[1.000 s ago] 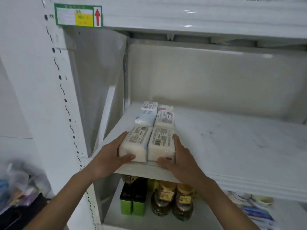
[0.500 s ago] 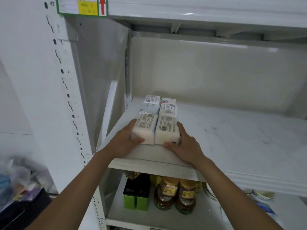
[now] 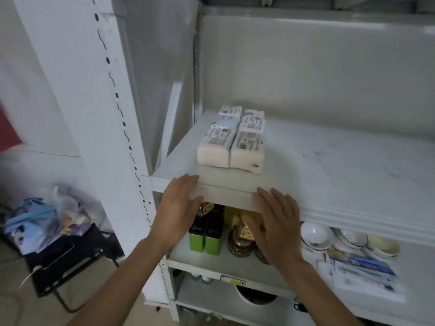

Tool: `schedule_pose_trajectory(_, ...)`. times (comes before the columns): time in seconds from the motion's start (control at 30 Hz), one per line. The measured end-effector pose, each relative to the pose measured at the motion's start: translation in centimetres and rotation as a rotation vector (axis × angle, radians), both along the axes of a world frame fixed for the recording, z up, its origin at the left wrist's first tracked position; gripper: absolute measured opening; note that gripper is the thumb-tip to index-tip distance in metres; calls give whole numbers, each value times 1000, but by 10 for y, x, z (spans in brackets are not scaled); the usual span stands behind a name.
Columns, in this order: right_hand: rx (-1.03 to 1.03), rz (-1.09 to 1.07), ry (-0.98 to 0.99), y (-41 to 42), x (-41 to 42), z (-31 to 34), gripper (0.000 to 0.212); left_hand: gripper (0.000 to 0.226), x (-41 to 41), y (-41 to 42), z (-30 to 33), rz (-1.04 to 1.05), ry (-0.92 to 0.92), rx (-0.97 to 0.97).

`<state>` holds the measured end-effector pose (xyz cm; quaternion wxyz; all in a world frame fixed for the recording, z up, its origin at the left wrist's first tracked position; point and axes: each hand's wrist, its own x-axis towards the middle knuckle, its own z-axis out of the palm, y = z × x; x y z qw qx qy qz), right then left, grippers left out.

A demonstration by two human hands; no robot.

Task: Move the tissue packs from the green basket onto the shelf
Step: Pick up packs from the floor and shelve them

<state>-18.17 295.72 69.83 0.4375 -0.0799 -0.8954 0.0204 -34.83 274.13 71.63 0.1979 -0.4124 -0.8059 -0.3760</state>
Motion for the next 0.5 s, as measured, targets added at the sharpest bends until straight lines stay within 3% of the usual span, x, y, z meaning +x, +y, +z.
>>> schedule_pose_trajectory(0.1,22,94,2,-6,21,-48,55,67,23,-17,-29,-22,99,-152)
schedule_pose_trajectory(0.17,-62,146,-126,-11,32,-76,60,76,42,-31,-58,-9,61,-290)
schedule_pose_trajectory(0.33,-364,176,-596,-24,58,-150,75,88,85,-74,-140,37,-285,-633)
schedule_pose_trajectory(0.5,-453,206,-1055,-48,95,-218,78,90,134,-108,-227,65,-577,-907)
